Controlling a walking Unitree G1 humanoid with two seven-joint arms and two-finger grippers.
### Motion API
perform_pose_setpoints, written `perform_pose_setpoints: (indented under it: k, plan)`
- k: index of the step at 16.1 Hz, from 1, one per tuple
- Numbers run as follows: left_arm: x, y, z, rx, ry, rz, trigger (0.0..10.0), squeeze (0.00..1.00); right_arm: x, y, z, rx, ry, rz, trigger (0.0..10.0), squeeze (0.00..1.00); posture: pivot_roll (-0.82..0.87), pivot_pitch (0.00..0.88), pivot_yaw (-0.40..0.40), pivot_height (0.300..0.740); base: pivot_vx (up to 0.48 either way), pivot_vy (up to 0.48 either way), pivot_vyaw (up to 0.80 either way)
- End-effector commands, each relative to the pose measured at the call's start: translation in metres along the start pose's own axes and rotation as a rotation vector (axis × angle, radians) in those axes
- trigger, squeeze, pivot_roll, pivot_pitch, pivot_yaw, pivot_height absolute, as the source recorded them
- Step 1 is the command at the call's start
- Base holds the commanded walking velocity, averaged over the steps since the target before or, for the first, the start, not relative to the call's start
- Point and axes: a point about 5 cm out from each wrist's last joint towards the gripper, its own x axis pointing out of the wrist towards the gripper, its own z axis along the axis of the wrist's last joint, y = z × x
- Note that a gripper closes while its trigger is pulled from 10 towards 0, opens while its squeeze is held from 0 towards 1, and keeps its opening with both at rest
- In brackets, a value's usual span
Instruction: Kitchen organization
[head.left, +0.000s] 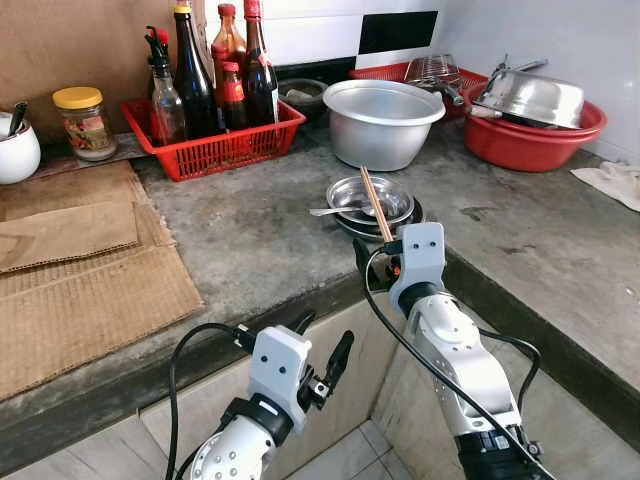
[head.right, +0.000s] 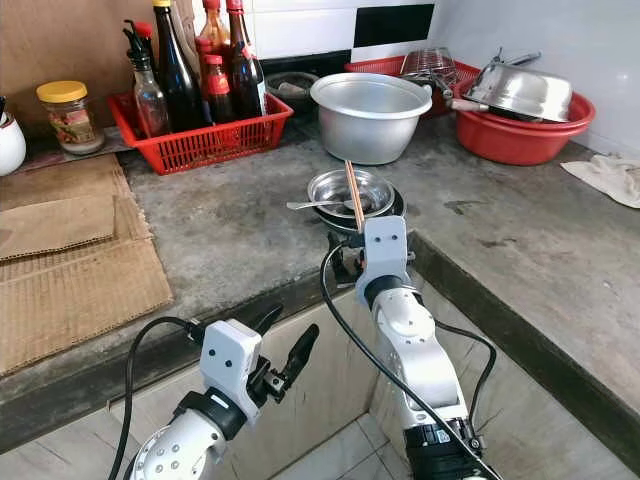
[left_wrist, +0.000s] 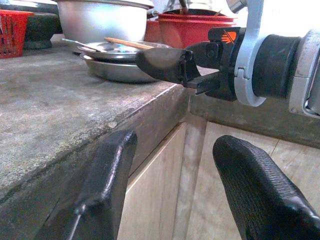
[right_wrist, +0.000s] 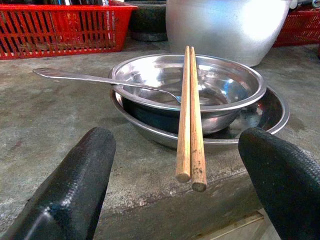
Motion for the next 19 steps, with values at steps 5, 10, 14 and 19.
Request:
perform_pose_setpoints:
  k: [5,10,14,19]
  plan:
    - [0.0011,0.0001,0.007,0.017,-0.035,-0.011,10.0,0.0,0.0055,-0.0063,0.0034,-0.013,-0.02,-0.028,10.0,0.0,0.08,0.022,-0.093,0.74,0.0,0.0,0.0]
    - [0.003,0.0006,0.0069,0.018,-0.037,-0.009,10.0,0.0,0.008,-0.0082,0.0035,-0.021,-0.021,-0.03,0.0,0.0,0.07,0.027,-0.087,0.74,0.0,0.0,0.0]
    - [0.0038,0.002,0.0068,0.021,-0.037,-0.003,10.0,0.0,0.0087,-0.0109,0.0035,-0.021,-0.023,-0.036,0.0,0.0,0.07,0.025,-0.092,0.74,0.0,0.0,0.0]
    - [0.0036,0.0015,0.0066,0.022,-0.033,0.003,10.0,0.0,0.0089,-0.0107,0.0051,-0.023,-0.028,-0.031,0.0,0.0,0.07,0.031,-0.093,0.74,0.0,0.0,0.0]
